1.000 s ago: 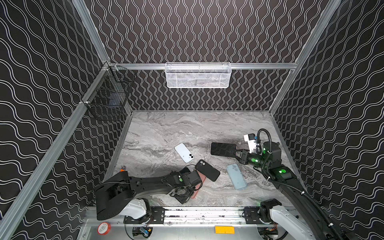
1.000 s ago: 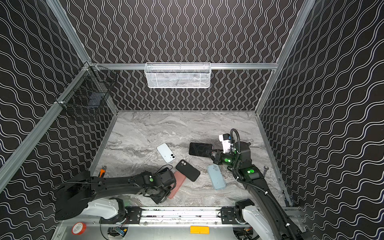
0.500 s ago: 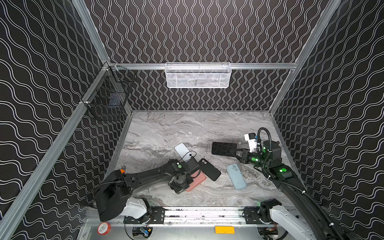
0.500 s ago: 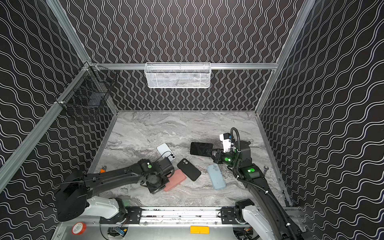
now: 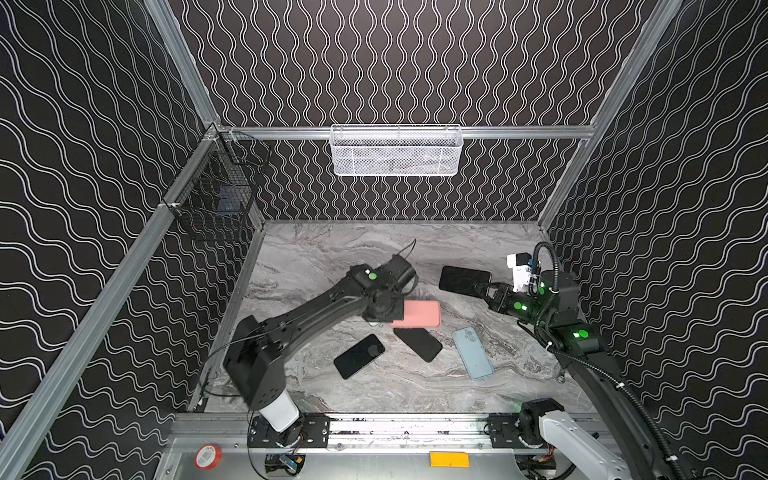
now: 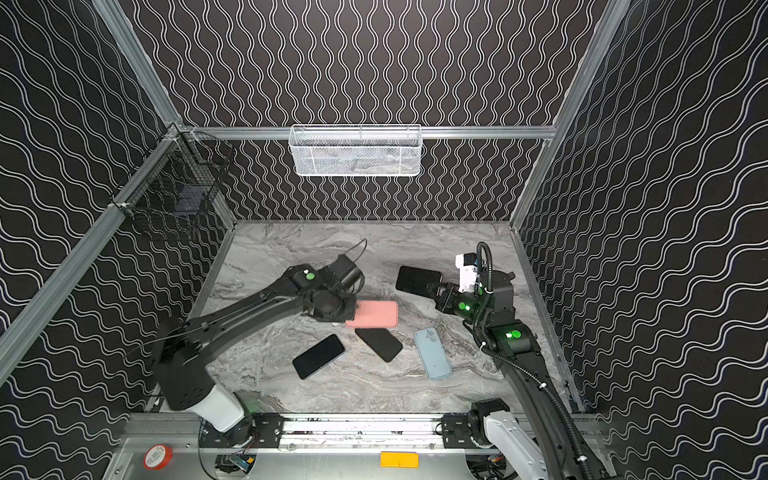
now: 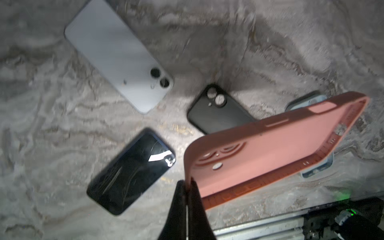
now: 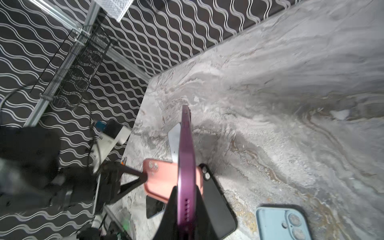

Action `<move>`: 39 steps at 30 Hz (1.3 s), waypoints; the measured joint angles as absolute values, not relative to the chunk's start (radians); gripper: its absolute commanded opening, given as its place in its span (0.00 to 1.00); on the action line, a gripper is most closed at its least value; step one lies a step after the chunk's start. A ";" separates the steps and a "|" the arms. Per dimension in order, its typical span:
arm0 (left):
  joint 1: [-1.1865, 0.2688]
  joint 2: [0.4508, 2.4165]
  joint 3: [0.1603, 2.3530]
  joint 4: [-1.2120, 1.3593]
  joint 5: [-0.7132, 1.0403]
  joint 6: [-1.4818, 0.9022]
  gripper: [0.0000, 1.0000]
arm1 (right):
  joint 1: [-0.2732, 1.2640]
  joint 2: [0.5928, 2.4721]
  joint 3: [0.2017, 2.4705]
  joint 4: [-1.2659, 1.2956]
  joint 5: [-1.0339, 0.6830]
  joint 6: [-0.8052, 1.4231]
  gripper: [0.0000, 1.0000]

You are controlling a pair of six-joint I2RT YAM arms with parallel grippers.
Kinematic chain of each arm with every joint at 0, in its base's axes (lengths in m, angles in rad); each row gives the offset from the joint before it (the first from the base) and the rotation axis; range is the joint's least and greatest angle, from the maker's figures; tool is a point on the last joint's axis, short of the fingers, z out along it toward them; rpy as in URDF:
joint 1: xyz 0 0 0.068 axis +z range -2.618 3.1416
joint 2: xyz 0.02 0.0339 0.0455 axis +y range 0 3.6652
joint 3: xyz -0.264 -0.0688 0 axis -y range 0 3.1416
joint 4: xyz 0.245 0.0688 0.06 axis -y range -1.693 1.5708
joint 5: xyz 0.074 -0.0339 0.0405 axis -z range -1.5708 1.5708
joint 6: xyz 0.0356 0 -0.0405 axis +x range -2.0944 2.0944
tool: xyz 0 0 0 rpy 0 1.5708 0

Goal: Put the phone into the phone case
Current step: 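Grasp the pink case edge with the left gripper and lift it, then carry the pink case toward the right gripper while the right gripper brings the phone over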

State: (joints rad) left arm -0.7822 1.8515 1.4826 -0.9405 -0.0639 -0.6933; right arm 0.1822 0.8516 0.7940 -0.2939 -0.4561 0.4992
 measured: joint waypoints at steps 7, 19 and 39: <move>-0.671 2.087 1.686 -0.861 0.038 -0.500 0.00 | 0.177 0.929 0.889 -0.337 -0.436 0.503 0.00; -0.558 2.330 1.857 -0.810 0.141 -0.385 0.00 | 0.180 1.181 0.933 -0.347 -0.485 0.430 0.00; -0.498 2.362 1.777 -0.810 0.192 -0.443 0.25 | 0.253 1.419 1.030 -0.295 -0.484 0.439 0.00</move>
State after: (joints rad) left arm -0.4984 2.3623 1.7775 -0.8097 0.1917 -0.4435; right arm 0.2535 1.4185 1.0298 -0.2955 -0.4839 0.4385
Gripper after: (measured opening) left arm 0.174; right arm 0.107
